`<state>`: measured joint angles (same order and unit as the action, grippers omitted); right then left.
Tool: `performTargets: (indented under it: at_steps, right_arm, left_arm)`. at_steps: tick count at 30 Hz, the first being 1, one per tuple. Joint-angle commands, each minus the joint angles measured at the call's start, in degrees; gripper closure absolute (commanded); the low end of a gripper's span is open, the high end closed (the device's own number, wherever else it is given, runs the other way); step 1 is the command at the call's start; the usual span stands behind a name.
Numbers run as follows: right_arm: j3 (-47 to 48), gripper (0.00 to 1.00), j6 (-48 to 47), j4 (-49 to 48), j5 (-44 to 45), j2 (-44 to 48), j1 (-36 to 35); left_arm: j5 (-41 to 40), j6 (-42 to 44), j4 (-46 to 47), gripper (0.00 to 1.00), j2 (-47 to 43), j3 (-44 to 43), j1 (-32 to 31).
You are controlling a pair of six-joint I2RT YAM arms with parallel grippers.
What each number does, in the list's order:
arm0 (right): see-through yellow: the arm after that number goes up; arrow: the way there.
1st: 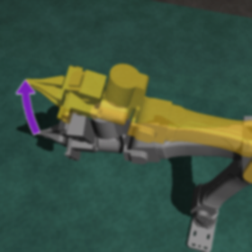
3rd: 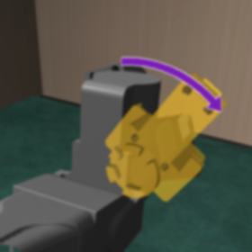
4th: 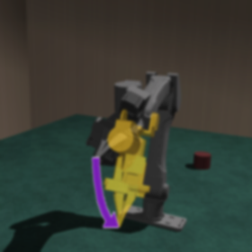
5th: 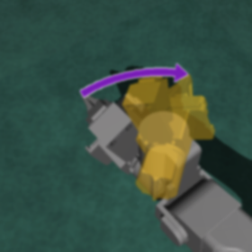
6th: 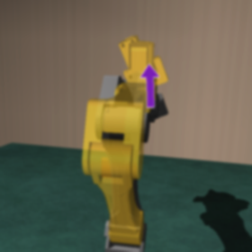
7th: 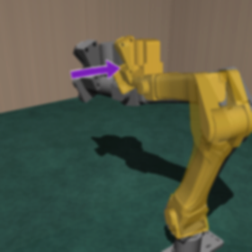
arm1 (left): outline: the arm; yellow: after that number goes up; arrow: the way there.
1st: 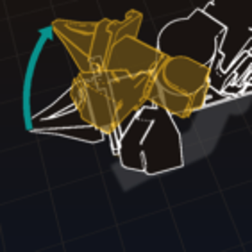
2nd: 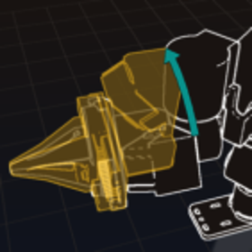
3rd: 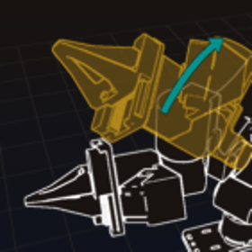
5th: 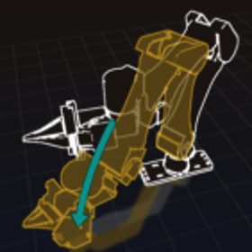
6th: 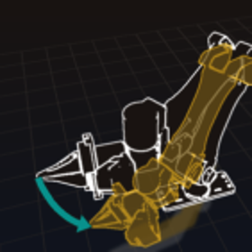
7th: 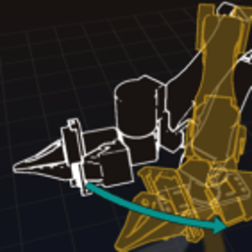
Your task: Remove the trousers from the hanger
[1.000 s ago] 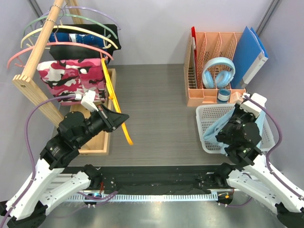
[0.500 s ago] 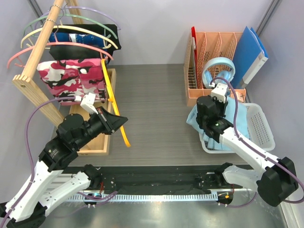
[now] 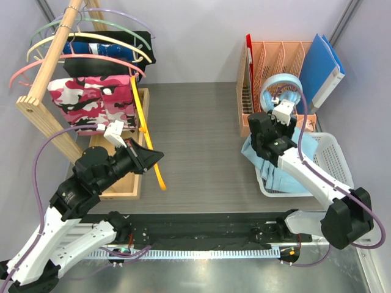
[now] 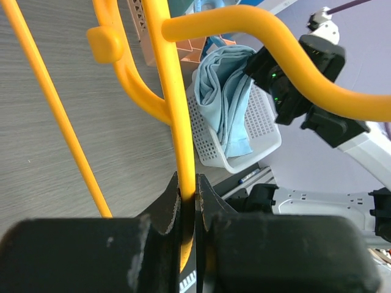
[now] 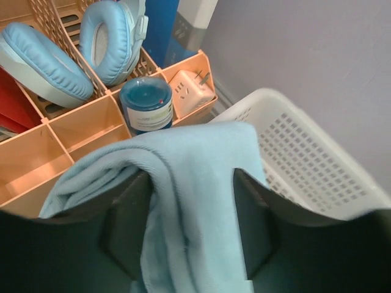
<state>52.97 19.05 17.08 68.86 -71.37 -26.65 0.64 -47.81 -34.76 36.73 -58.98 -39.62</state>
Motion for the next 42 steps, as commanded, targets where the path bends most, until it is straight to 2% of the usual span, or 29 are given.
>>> performTargets:
  at_steps: [1,2,6,9,10,12,13,15,17,19,22,27,30,32,34,36,38,42]
  right_arm:
    - [9.86,0.29,10.83,18.66,0.32,3.43,0.11]
    - [12.83,0.19,11.36,21.47,-0.65,4.13,0.11]
    - [18.04,0.13,11.37,33.51,-7.41,6.76,0.11]
    - [18.92,0.11,7.60,35.91,-18.90,8.70,0.20]
    - [19.01,0.11,6.45,36.18,-27.81,8.97,0.11]
    - [18.84,0.11,4.60,35.83,-37.26,9.32,0.02]
    - [18.23,0.12,2.68,34.96,-48.01,9.93,-0.15]
    - [14.37,0.11,1.09,29.10,-57.12,11.16,-3.38]
    - [12.25,0.09,1.42,25.91,-62.16,11.61,-7.69]
    - [12.24,0.08,1.78,22.13,-62.18,10.73,-17.23]
    - [12.69,0.09,2.75,15.90,-62.09,8.54,-27.44]
    - [9.26,0.08,-0.14,2.11,-61.31,7.22,-39.94]
    - [8.03,0.08,-3.04,-3.43,-54.12,5.38,-49.00]
    - [6.80,0.08,-6.03,-7.13,-46.21,4.14,-54.61]
    - [5.83,0.09,-8.40,-13.46,-38.33,1.95,-57.27]
    - [5.04,0.12,-9.64,-19.50,-33.91,0.19,-59.55]
    - [4.34,0.21,-11.04,-22.87,-27.68,-2.62,-60.44]
    - [3.63,0.42,-13.86,-30.59,-24.30,-6.14,-60.97]
  left_arm:
    - [-0.29,0.18,0.49,1.00,-0.17,-0.35,0.15]
    - [-0.21,0.00,0.66,1.00,-0.17,-0.26,0.15]
    - [-0.29,-1.49,1.89,1.00,0.53,0.27,0.15]
    - [-1.96,-2.72,2.24,1.00,1.76,0.27,0.15]
    - [-2.05,-3.07,2.16,1.00,2.03,0.18,0.15]
    - [-2.93,-4.13,1.98,1.00,2.55,0.18,0.15]
    - [-3.19,-4.91,2.07,1.00,2.73,0.10,0.15]
    - [-4.07,-5.80,1.89,1.00,3.08,-0.17,0.15]
    - [-4.68,-6.77,1.72,1.00,3.61,-0.87,0.15]
    - [-5.74,-7.20,1.02,1.00,4.57,-1.83,0.15]
    - [-7.50,-8.17,-1.35,1.00,5.19,-3.77,0.15]
    - [-9.34,-11.68,-3.29,1.00,5.37,-4.92,0.15]
    - [-10.14,-14.49,-4.17,1.00,5.46,-4.92,0.15]
    - [-10.31,-15.73,-4.35,1.00,5.46,-4.39,0.15]
    - [-10.14,-17.66,-4.00,1.00,5.11,-3.52,0.15]
    - [-9.44,-18.63,-2.68,1.00,4.84,-2.98,0.15]
    - [-9.00,-19.33,-2.68,1.00,4.93,-3.07,0.15]
    - [-9.08,-19.69,-3.20,1.00,4.58,-3.51,0.15]
